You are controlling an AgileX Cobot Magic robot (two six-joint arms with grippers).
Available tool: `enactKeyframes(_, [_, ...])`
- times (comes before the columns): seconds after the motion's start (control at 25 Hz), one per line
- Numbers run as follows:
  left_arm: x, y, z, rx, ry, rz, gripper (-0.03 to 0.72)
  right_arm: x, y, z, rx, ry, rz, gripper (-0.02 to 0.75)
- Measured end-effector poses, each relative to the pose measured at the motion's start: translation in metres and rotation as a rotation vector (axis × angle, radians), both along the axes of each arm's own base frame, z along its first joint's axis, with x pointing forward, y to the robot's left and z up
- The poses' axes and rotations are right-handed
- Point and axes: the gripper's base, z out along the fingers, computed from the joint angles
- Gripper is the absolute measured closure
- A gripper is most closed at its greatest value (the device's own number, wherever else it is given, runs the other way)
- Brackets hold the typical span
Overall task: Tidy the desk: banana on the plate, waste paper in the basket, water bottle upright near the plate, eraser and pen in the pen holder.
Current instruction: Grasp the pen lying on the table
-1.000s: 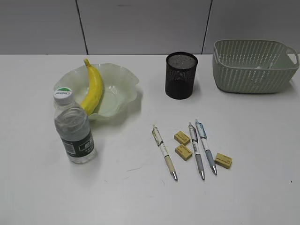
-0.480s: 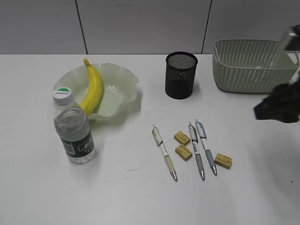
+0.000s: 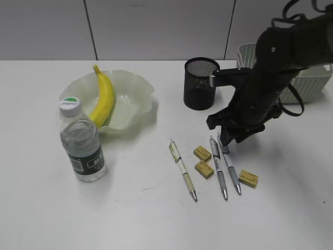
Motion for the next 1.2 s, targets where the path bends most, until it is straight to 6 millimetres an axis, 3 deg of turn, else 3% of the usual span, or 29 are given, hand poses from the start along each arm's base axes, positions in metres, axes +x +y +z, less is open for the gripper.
enactKeyframes(0.24, [0.0,0.0,0.0,0.0,0.0,0.0,0.378,0.013,0.012,-0.021,-0.015,0.047,0.008,0.444])
enactKeyframes(0.64, [0.0,0.0,0.0,0.002,0.0,0.001,0.379,0.016,0.011,-0.033,-0.045,0.065,-0.004,0.449])
enactKeyframes(0.88, [0.0,0.0,0.0,0.002,0.0,0.002,0.379,0.016,0.011,-0.033,-0.044,0.061,-0.007,0.575])
enactKeyframes(1.08, [0.0,0.0,0.0,0.002,0.0,0.002,0.379,0.016,0.012,-0.031,-0.022,0.058,-0.024,0.584])
enactKeyframes(1.2, [0.0,0.0,0.0,0.002,0.0,0.002,0.379,0.017,0.014,-0.009,0.014,-0.003,-0.031,0.584])
